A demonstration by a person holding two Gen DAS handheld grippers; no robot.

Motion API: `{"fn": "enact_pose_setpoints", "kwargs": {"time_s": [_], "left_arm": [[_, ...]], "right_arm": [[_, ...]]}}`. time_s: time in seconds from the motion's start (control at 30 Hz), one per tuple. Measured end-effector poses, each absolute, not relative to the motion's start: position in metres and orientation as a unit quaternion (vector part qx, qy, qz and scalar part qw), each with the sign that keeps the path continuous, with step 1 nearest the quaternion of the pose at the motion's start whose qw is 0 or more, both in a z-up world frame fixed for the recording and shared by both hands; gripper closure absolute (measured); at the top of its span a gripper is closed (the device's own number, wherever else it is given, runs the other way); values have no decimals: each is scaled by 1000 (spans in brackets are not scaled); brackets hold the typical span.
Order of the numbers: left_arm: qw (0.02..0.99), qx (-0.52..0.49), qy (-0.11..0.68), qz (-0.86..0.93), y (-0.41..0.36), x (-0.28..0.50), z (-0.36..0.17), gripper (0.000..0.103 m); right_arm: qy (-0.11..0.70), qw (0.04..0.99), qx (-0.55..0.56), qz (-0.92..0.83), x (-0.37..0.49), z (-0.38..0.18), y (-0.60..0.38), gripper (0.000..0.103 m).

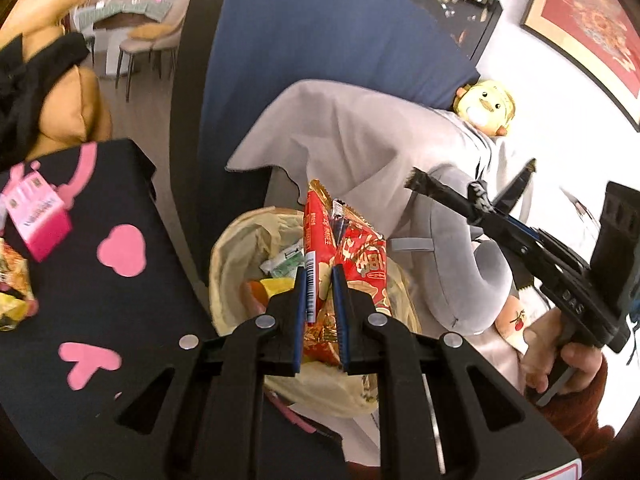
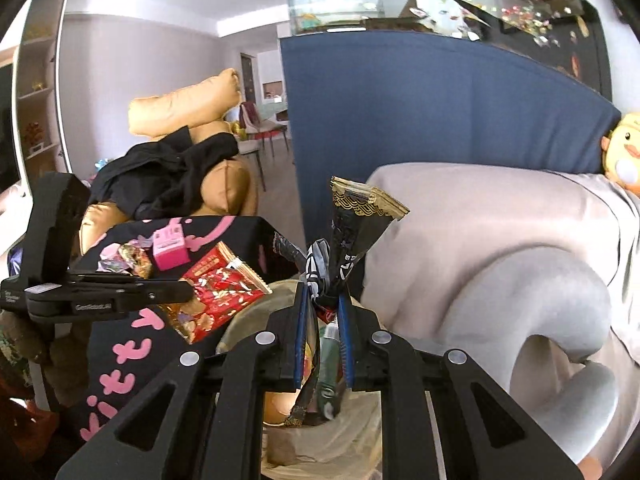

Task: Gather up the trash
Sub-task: 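Carry both items to the yellow trash bag and open the left tool to drop the red bag, then open the right tool to drop the black wrappers into the trash bag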

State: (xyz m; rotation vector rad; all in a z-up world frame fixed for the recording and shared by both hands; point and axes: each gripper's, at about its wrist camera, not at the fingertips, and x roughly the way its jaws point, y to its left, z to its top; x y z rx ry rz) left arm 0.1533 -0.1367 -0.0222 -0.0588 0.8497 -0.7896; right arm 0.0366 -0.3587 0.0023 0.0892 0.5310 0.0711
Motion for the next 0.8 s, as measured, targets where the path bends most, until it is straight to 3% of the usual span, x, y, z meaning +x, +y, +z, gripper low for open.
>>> {"fn": "enact_pose_setpoints", "kwargs": {"time_s": [0.23, 0.4, 0.63, 0.8], "left_arm": [[820, -31, 436, -369, -168, 184, -46, 90], [809, -28, 464, -360, -175, 198, -63, 66], [839, -22, 433, -328, -132, 175, -56, 55], [853, -33, 425, -302, -85, 155, -49, 53]], "right_arm": [[275, 959, 59, 31, 48, -12, -366, 88], [281, 957, 72, 34, 59, -18, -365, 88], [302, 950, 64, 45, 81, -30, -350, 88], [324, 943, 48, 54, 98, -39, -337, 88]]}}
